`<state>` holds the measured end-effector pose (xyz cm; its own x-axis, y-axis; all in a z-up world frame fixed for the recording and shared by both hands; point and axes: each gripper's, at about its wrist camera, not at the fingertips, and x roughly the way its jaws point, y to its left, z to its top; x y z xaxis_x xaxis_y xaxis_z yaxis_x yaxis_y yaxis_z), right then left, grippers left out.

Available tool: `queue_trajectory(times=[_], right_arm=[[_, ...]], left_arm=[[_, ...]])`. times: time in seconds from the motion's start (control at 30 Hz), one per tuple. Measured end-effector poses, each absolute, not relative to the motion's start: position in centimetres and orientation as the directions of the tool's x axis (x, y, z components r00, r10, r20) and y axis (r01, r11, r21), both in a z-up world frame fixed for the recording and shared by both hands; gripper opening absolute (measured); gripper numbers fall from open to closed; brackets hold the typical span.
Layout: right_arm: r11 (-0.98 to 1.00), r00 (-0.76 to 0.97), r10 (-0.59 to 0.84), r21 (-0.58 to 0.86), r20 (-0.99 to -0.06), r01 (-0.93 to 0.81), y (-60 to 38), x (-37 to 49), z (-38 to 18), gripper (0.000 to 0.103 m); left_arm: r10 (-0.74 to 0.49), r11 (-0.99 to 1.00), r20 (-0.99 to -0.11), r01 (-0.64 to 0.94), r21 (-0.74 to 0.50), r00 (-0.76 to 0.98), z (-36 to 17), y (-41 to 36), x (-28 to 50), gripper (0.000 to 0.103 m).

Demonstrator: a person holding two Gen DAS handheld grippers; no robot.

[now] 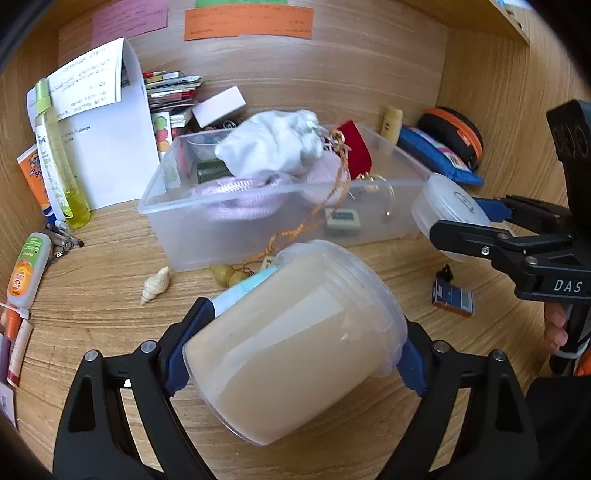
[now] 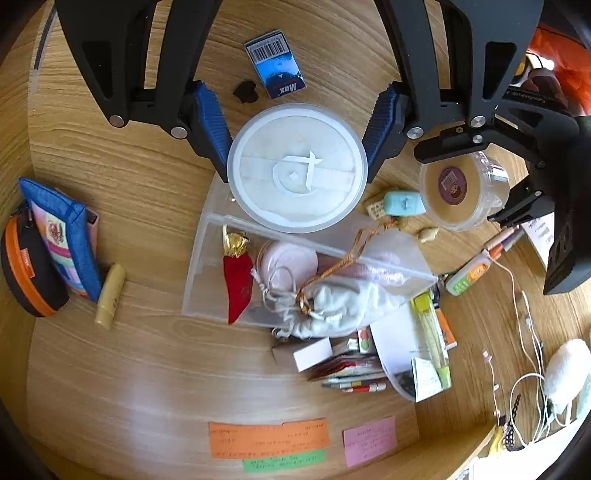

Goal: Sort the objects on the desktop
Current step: 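Carry the beige jar with left tool while right carries the white container over the box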

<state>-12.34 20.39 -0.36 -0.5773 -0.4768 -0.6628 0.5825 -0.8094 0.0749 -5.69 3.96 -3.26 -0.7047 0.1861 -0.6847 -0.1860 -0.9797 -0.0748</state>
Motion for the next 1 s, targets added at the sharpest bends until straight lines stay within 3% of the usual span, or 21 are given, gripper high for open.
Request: queue_trajectory(times=[0.77,1.0], right_arm=[[-0.824,-0.647,-0.476,0.045,-0.596,0.565,19.1,-13.1,3.3,0.062],[-0.827,-0.641,-0.479,0.063,-0.601,0.559,18.6,-15.0,3.1,0.062]], left_arm=[[0.265,-0.964,-0.575,-0.210,-0.162,-0.774,2.5,-0.9,-8.1,0.089],[0.271,-0.962,-0.582,-0.207,-0.175,-0.767,2.5,-1.8,-10.6,0.089]])
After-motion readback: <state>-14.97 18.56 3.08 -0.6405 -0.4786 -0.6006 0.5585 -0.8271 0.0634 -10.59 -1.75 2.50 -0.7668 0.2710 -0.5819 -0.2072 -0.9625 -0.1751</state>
